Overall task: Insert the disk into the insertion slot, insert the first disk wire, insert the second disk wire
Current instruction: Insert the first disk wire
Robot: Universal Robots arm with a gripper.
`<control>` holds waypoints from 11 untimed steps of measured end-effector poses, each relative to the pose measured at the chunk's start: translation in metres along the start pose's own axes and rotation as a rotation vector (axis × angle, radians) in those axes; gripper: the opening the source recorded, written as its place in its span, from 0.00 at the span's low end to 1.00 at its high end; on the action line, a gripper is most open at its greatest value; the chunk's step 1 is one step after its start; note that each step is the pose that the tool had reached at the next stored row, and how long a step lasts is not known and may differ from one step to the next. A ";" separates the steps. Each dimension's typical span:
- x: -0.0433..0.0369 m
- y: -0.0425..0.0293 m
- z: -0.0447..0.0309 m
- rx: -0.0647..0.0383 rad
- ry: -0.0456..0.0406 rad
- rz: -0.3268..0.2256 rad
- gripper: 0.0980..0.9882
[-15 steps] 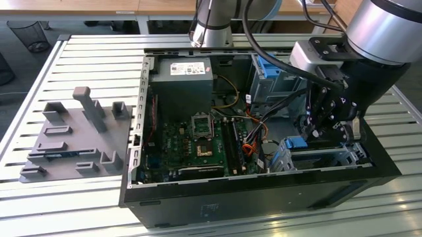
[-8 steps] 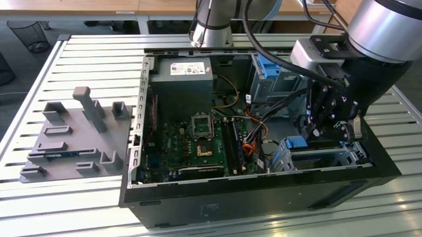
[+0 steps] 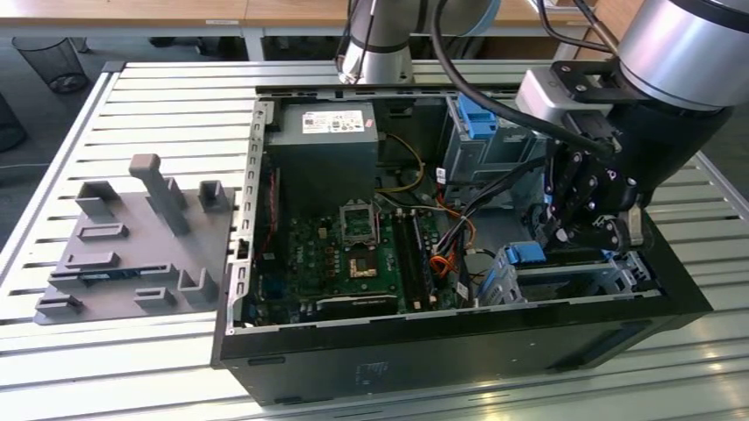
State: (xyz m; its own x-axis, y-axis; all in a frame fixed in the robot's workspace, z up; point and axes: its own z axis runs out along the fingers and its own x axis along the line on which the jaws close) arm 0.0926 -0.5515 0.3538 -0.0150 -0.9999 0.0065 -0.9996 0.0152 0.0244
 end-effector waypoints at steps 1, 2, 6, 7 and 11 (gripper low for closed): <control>0.0000 -0.0004 -0.0001 0.000 0.0002 0.000 0.01; 0.0000 -0.0007 -0.0002 0.000 0.0002 0.000 0.01; 0.0000 -0.0047 -0.0001 -0.001 0.0000 0.000 0.01; -0.0001 -0.0071 -0.0002 -0.001 0.0000 0.000 0.01; -0.0002 -0.0113 -0.0003 -0.001 0.0001 0.000 0.01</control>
State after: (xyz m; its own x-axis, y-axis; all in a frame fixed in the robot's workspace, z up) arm 0.1040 -0.5514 0.3538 -0.0151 -0.9999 0.0066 -0.9996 0.0153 0.0254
